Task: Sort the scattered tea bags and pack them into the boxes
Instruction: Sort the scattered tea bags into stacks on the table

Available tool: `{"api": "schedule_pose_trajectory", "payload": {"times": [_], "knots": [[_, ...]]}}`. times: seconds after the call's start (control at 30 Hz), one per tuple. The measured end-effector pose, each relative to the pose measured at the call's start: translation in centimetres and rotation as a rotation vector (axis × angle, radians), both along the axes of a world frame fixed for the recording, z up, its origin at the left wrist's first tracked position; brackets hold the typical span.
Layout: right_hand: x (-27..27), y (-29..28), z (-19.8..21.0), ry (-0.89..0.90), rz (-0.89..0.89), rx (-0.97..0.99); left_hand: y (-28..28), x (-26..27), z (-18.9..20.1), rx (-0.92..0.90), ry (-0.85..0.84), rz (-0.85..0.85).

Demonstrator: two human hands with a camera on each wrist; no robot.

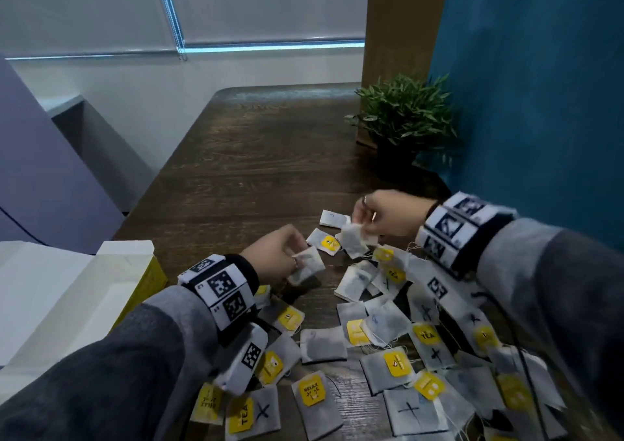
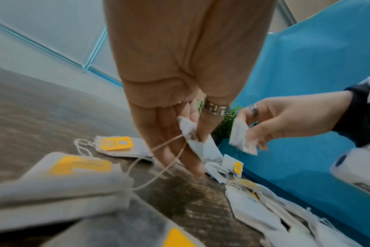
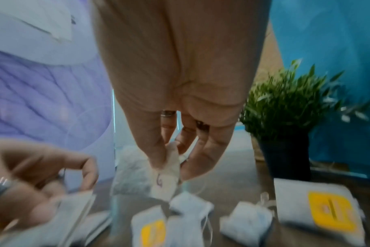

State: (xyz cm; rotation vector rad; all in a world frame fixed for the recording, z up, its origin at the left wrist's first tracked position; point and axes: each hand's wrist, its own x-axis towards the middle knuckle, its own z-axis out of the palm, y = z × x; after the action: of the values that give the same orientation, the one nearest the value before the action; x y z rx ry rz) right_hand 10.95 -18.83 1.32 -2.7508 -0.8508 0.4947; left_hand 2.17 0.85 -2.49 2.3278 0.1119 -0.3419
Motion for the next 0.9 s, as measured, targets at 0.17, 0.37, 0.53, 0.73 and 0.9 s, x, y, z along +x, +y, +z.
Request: {"api": "schedule_pose_trajectory", "payload": {"times": [0.17,0.37,0.53,0.73,0.9], "knots": [[3.4,-0.3,6.5,0.093,-0.059,0.089,0.7,0.5,1.4,-0.291,-0.070,0.110],[3.8,1.1,9.3,0.091,-0.086,0.244,1.5,2.7,4.4,-0.370,-0.158,0.190],[1.8,2.6,6.8,0.167,-0.038,0.401,0.2,2.6,5.2,-0.669,-0.155,0.248],[-1.9,3.2,5.2,0.207,-0.050,0.624,-0.5,-0.2,4.1,-0.716,-0.255,0.176],[-5.3,2.6,5.3,0.235,0.032,0.697,-0.9,-3.3,3.4,-0.913,-0.253,0.155]]}}
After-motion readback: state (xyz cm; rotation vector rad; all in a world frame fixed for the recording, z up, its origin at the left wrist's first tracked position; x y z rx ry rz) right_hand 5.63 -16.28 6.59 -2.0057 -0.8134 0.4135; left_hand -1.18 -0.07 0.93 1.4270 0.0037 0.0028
